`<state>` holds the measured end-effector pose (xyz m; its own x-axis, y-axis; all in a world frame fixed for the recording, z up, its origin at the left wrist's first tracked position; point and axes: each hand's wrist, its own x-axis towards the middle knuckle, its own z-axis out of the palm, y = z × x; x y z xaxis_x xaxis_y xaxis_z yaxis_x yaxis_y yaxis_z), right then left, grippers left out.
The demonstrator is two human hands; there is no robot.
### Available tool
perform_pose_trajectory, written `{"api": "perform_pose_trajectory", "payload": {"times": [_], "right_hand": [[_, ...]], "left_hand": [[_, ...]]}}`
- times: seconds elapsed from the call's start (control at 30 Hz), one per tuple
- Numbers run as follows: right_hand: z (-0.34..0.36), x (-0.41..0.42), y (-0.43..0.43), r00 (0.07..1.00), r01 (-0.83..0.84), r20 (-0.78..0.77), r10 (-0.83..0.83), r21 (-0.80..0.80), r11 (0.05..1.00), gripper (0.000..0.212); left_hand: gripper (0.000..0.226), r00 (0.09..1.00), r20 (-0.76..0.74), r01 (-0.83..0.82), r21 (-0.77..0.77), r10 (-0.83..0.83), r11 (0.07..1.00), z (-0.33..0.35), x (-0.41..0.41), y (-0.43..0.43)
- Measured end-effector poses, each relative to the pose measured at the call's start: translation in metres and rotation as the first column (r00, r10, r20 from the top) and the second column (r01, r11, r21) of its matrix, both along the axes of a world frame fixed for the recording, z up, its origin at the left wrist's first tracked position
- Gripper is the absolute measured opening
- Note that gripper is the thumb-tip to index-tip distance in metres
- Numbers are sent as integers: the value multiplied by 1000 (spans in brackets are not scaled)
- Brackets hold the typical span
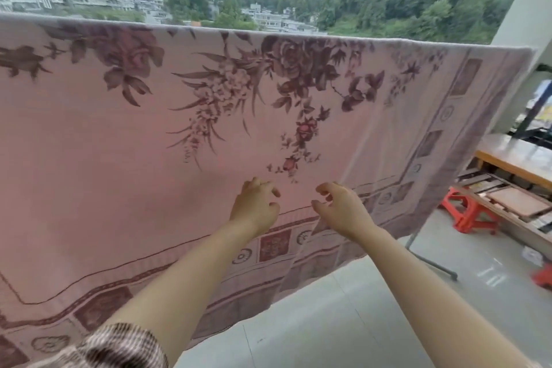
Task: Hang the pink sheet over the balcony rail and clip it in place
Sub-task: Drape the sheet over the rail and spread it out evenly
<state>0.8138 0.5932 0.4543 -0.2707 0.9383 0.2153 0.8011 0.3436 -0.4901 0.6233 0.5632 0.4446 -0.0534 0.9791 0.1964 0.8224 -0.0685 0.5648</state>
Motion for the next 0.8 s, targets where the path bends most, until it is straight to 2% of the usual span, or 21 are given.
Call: {"api": "perform_pose_trajectory", "payload": {"times": [0.23, 0.37, 0.53, 0.8], "right_hand": [[-30, 151, 58, 973, 228, -9, -231, -124, 966, 28], [-34, 235, 107, 947, 320, 33, -319, -167, 933, 40], [-26, 338, 192, 893, 446, 14, -451, -166, 879, 39], [-33, 512, 283, 783, 610, 28, -622, -232, 758, 45]], "left_hand": [[31, 986, -50, 155, -114, -162, 981, -18, 152, 100], [31, 960, -85, 257, -109, -266, 960, -24, 244, 176], [32, 922, -113, 367, -61, -372, 928, -23, 366, 285], [36, 834, -140, 520, -123, -534, 845, -31, 557, 401]]}}
